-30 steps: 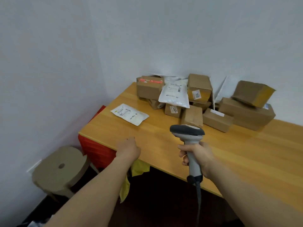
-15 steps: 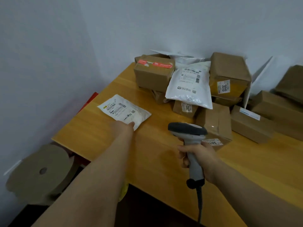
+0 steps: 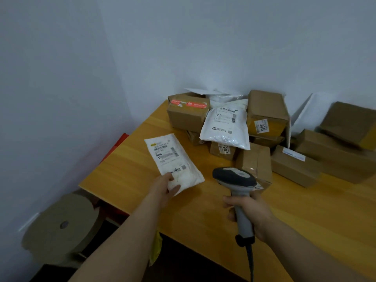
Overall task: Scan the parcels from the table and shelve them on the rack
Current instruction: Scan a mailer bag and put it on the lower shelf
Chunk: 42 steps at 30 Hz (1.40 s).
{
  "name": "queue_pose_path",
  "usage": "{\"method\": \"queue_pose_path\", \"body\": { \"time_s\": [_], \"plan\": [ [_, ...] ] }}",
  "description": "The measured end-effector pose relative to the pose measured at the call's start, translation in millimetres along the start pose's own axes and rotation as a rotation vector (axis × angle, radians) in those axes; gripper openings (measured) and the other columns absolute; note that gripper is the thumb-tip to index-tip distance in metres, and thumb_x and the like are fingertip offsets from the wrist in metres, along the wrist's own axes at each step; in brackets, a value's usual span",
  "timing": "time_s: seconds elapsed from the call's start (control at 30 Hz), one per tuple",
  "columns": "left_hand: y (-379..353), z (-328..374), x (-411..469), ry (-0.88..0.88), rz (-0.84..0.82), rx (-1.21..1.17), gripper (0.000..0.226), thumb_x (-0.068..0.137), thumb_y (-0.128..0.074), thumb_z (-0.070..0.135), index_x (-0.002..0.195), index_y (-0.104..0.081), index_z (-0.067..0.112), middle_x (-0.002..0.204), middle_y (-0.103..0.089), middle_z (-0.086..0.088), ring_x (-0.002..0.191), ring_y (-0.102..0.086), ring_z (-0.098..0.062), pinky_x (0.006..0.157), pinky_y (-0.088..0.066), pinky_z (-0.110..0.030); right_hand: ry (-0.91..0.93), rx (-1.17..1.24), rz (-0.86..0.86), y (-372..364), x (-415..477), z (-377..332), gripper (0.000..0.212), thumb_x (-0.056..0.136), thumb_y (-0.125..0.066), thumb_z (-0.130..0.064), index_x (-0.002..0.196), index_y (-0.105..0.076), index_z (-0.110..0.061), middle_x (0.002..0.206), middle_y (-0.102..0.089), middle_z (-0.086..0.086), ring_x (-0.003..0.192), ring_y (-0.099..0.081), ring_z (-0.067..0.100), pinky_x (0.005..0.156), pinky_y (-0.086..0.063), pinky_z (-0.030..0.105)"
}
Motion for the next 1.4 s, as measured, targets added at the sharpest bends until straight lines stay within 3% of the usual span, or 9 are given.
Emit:
{"method": "queue_pose_path", "body": {
  "time_s": [0.13, 0.3, 0.4, 0.53, 0.63, 0.83, 0.9, 1.03, 1.4],
  "plan": [
    [-12.5, -19.7, -62.3, 0.009, -0.202, 0.085, 0.021, 0.085, -0.069, 0.013, 0.102, -0.064, 0.004, 0.111, -0.064, -0.013, 0.094, -0.063, -0.026, 0.052, -0.057, -0.023, 0.067, 0.101, 0.057, 19.2, -32.4, -8.3, 0.031, 0.073, -0.079, -0.004, 0.094, -0.059, -0.014, 0.095, -0.063, 0.011, 0.086, -0.063, 0.028, 0.069, -0.060, 0.045],
    [-19.7, -50.7, -149.6, 0.052, -0.383, 0.224, 0.033, 0.072, -0.075, 0.010, 0.100, -0.067, -0.004, 0.100, -0.072, -0.015, 0.088, -0.068, -0.024, 0.063, -0.060, -0.027, 0.127, 0.130, 0.066, 46.6, -92.0, -12.5, 0.047, 0.069, -0.084, -0.007, 0.110, -0.061, -0.012, 0.104, -0.066, 0.009, 0.092, -0.064, 0.026, 0.072, -0.059, 0.043],
    [-25.7, -66.7, -195.2, 0.079, -0.486, 0.287, 0.039, 0.067, -0.077, 0.006, 0.103, -0.067, -0.007, 0.104, -0.071, -0.017, 0.089, -0.071, -0.027, 0.068, -0.060, -0.031, 0.179, 0.111, 0.062, 63.3, -131.1, -16.0, 0.036, 0.070, -0.081, -0.002, 0.102, -0.065, -0.005, 0.097, -0.069, 0.012, 0.082, -0.065, 0.024, 0.058, -0.053, 0.032],
    [-36.5, -69.2, -250.6, 0.003, -0.567, 0.677, 0.037, 0.072, -0.080, 0.016, 0.107, -0.070, 0.006, 0.112, -0.070, -0.010, 0.109, -0.064, -0.028, 0.099, -0.046, -0.040, 0.221, 0.085, 0.035, 80.5, -176.3, -24.7, 0.028, 0.070, -0.076, 0.010, 0.084, -0.063, -0.010, 0.065, -0.071, -0.002, 0.056, -0.066, 0.013, 0.043, -0.047, 0.023],
    [-51.6, -53.8, -281.0, -0.101, -0.580, 0.633, 0.035, 0.070, -0.079, 0.018, 0.103, -0.070, 0.011, 0.109, -0.072, -0.007, 0.100, -0.069, -0.021, 0.081, -0.055, -0.031, 0.265, 0.070, -0.024, 86.9, -207.5, -31.2, 0.028, 0.069, -0.074, 0.014, 0.082, -0.064, -0.009, 0.056, -0.070, -0.006, 0.049, -0.067, 0.010, 0.038, -0.048, 0.021],
    [-57.3, -10.0, -316.4, -0.443, -0.287, 0.587, 0.016, 0.083, -0.070, 0.002, 0.098, -0.067, 0.009, 0.104, -0.073, -0.009, 0.077, -0.071, -0.016, 0.052, -0.051, -0.020, 0.478, 0.002, 0.014, 100.7, -253.5, -52.8, 0.021, 0.077, -0.078, -0.008, 0.092, -0.065, -0.014, 0.086, -0.070, 0.002, 0.075, -0.064, 0.015, 0.058, -0.052, 0.028],
    [-53.6, -1.4, -319.5, -0.509, -0.184, 0.537, 0.015, 0.087, -0.064, -0.003, 0.100, -0.065, 0.006, 0.104, -0.070, -0.008, 0.075, -0.066, -0.015, 0.044, -0.047, -0.016, 0.510, -0.025, -0.049, 99.2, -264.8, -57.4, 0.014, 0.080, -0.076, -0.011, 0.087, -0.064, -0.012, 0.077, -0.069, 0.002, 0.067, -0.062, 0.016, 0.054, -0.052, 0.028],
    [-53.3, 5.6, -328.3, -0.521, -0.136, 0.397, 0.014, 0.091, -0.054, -0.008, 0.099, -0.062, 0.001, 0.105, -0.063, -0.013, 0.083, -0.063, -0.021, 0.053, -0.056, -0.018, 0.471, -0.070, -0.214, 90.5, -280.5, -55.4, 0.015, 0.080, -0.074, -0.006, 0.084, -0.061, 0.000, 0.056, -0.057, 0.008, 0.043, -0.047, 0.016, 0.044, -0.042, 0.027],
    [-49.4, 9.4, -336.1, -0.500, -0.099, 0.367, 0.013, 0.096, -0.052, 0.001, 0.106, -0.060, 0.000, 0.110, -0.064, -0.015, 0.097, -0.063, -0.027, 0.056, -0.058, -0.023, 0.495, -0.103, -0.279, 80.9, -296.2, -63.8, 0.019, 0.078, -0.073, -0.002, 0.068, -0.058, -0.004, 0.051, -0.052, 0.008, 0.038, -0.042, 0.015, 0.042, -0.038, 0.023]
  ]
}}
Point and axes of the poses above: each hand's wrist, its own x-axis towards the middle knuckle, its own y-axis out of the back of the hand, z = x × y, the point moved 8 cm from there along x, towards the middle knuckle
